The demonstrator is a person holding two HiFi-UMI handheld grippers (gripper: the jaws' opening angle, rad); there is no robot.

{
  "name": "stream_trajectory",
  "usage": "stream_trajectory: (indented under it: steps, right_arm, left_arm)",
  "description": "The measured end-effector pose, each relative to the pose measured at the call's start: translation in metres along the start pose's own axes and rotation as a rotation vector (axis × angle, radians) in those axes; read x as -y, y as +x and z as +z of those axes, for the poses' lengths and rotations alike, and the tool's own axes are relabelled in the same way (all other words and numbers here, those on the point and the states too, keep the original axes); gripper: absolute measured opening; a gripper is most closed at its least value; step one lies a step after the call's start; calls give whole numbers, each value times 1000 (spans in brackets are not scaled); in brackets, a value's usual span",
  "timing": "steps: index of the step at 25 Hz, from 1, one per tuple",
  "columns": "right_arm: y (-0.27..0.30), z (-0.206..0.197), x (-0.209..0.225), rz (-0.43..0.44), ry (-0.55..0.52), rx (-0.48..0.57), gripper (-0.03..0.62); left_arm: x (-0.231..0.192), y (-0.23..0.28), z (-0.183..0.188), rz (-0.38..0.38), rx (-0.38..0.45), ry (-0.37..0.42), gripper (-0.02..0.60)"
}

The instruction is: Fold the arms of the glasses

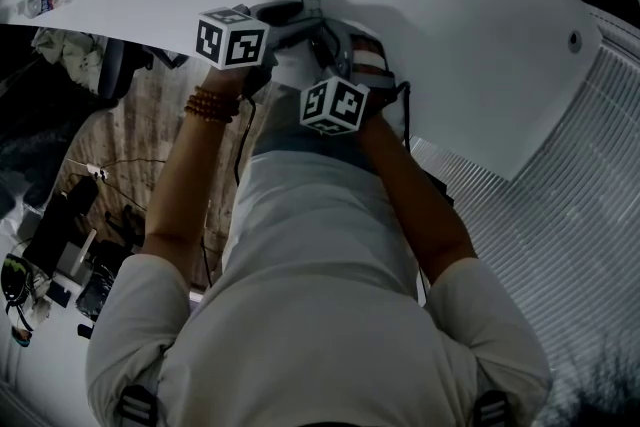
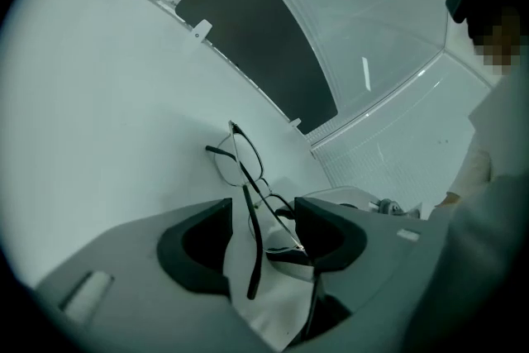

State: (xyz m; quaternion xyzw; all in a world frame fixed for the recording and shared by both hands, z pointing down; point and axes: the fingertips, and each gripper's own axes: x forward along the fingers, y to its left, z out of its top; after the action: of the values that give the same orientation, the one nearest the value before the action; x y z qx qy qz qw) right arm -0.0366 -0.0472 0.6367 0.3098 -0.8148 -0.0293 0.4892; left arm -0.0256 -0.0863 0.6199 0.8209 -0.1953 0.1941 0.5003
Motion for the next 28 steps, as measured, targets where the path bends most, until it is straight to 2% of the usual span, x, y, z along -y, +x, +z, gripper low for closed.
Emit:
stream_trajectory:
  steps: [6,12,18,25,28]
  right_arm:
    - [0,-1,-6,-11,-7,6,144]
    - [-3,-9,-5,7,48,-7,144]
    - [-5,-11,-4,13,57,-13,146]
    - [-3,-16,-5,19,75,-19,146]
    - [-3,-15,-5,22,77,-17,146]
  left_arm:
    - [0,-2,-1,-20,22,-20,229]
    - [0,-11,-3,-8,35,-10,218]
    - [2,-18,-1,-6,55,11,185]
    - [19,-30,15,-33,109,67,166]
    - [27,-35,31,-70,186,65,159]
